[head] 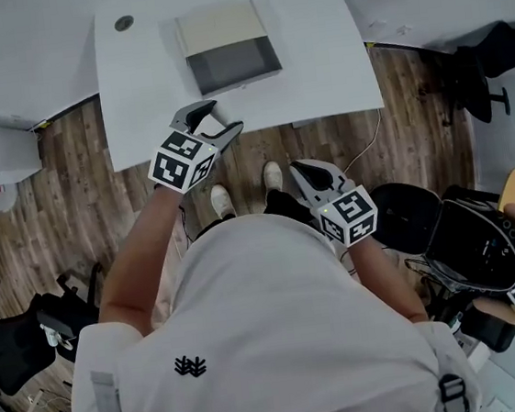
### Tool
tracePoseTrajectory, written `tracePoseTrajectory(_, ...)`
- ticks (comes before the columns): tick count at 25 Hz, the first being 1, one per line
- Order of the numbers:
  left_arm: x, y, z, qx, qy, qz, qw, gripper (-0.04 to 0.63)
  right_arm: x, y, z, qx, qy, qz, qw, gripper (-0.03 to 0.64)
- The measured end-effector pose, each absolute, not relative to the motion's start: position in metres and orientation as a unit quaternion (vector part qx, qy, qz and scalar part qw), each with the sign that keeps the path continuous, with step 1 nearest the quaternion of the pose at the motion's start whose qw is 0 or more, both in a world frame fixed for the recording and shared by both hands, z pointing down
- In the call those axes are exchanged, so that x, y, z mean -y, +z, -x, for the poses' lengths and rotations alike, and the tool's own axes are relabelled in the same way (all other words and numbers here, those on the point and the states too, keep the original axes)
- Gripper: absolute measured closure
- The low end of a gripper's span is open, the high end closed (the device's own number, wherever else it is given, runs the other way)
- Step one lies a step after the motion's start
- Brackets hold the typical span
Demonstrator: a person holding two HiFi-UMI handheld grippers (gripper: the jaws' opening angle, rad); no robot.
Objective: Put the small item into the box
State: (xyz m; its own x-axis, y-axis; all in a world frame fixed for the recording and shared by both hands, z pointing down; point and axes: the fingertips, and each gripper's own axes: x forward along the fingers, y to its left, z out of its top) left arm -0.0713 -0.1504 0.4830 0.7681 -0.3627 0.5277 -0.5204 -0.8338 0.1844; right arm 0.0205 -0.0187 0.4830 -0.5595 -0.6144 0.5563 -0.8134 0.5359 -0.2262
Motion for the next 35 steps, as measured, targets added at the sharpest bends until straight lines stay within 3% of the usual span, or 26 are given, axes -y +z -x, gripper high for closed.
tracePoseTrajectory(12, 0.221, 0.523, 0.061, 0.215, 0.359, -0.906, 0.064, 0.304, 0.081, 0.487, -0.019, 0.869, 0.221, -0.389, 0.209, 0.606)
tracePoseTrajectory(26, 0.265, 0.599, 0.039, 0.111, 0.554, -0.821, -0.085, 0.304, 0.164, 0.489, -0.079, 0.886, 0.231, -0.353, 0.192, 0.606)
tracePoseTrajectory(35, 0.267, 0.631, 0.047, 0.076, 0.599, -0.794, -0.067, 0.304, 0.184, 0.489, -0.11, 0.884, 0.24, -0.356, 0.183, 0.606)
